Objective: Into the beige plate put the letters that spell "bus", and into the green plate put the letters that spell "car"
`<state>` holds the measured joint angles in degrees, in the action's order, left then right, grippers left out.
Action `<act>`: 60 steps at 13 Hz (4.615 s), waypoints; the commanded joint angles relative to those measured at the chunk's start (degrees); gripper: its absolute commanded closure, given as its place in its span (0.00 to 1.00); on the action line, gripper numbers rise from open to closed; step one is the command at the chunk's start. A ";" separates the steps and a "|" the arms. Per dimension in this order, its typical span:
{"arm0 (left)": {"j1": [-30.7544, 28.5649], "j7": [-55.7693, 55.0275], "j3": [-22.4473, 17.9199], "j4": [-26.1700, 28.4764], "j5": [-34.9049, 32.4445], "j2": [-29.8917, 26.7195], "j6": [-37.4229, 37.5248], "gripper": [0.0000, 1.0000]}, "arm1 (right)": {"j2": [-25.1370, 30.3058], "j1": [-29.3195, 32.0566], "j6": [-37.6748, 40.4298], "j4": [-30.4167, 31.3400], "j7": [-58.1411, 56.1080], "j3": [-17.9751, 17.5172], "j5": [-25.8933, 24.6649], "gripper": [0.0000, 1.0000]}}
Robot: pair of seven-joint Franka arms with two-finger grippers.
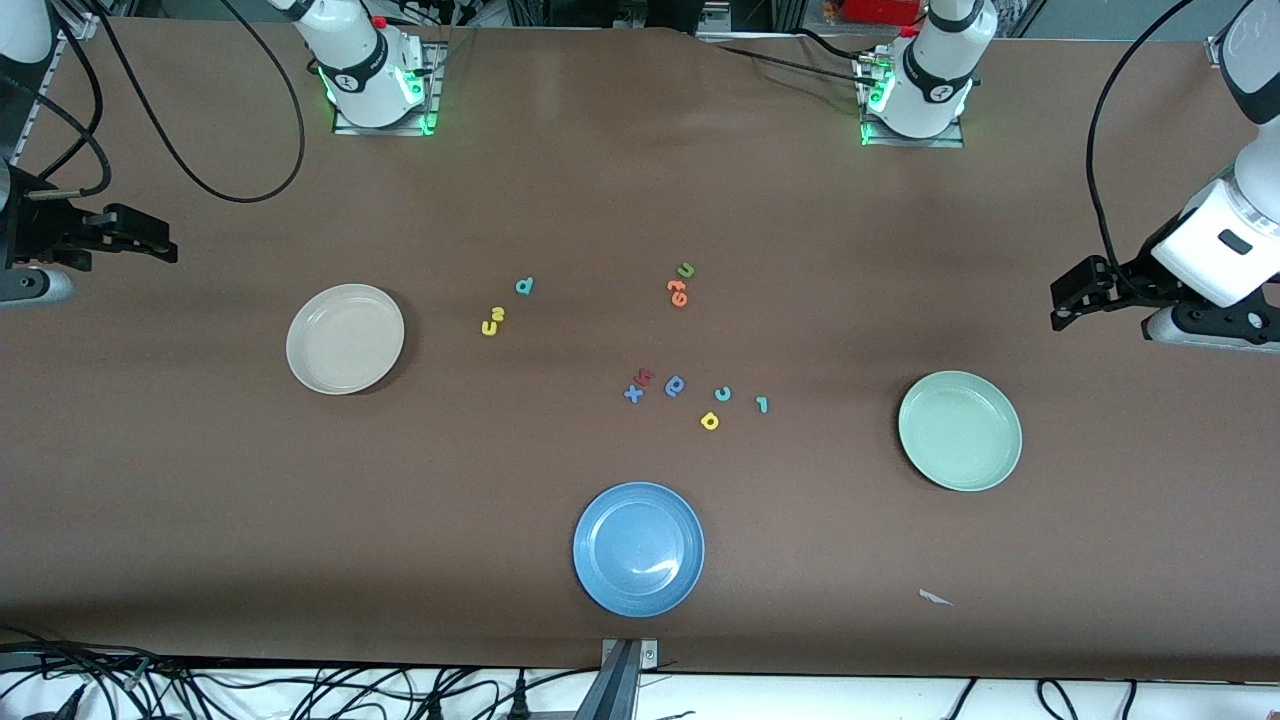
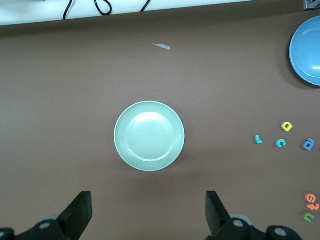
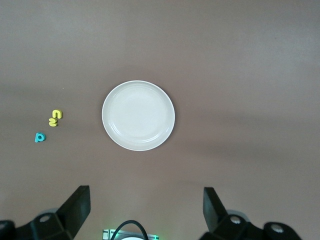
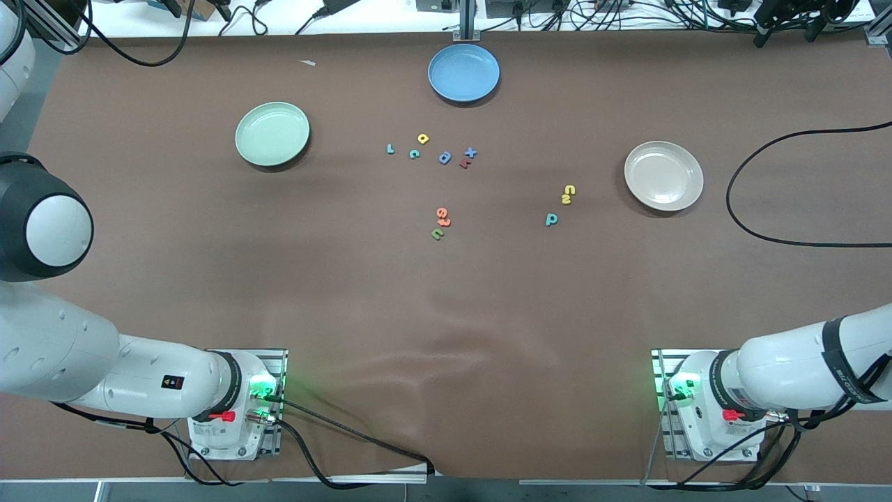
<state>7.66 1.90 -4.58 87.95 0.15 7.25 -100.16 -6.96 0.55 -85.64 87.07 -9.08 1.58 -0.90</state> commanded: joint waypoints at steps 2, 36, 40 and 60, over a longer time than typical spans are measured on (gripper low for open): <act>0.16 0.92 -0.16 -1.64 -1.46 0.49 0.94 0.00 | -0.33 -0.02 1.18 -1.02 -0.41 0.09 -0.42 0.00; 0.51 0.65 0.36 -1.73 -0.67 1.45 0.59 0.00 | -7.10 -8.02 -28.32 16.97 19.00 -7.46 1.69 0.00; 2.18 -2.66 2.38 -2.26 1.16 4.60 0.41 0.00 | -7.27 -8.02 -39.24 24.81 25.41 -11.68 0.90 0.00; 18.97 -28.35 2.56 -2.79 4.78 36.87 -26.84 0.03 | -16.67 -8.72 -65.96 39.67 47.14 -19.51 -17.12 0.00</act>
<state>26.59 -25.65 -2.05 86.15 6.34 42.71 -125.99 -23.11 -7.91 -149.91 126.43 36.26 -17.77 -16.64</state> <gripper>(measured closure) 0.026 0.000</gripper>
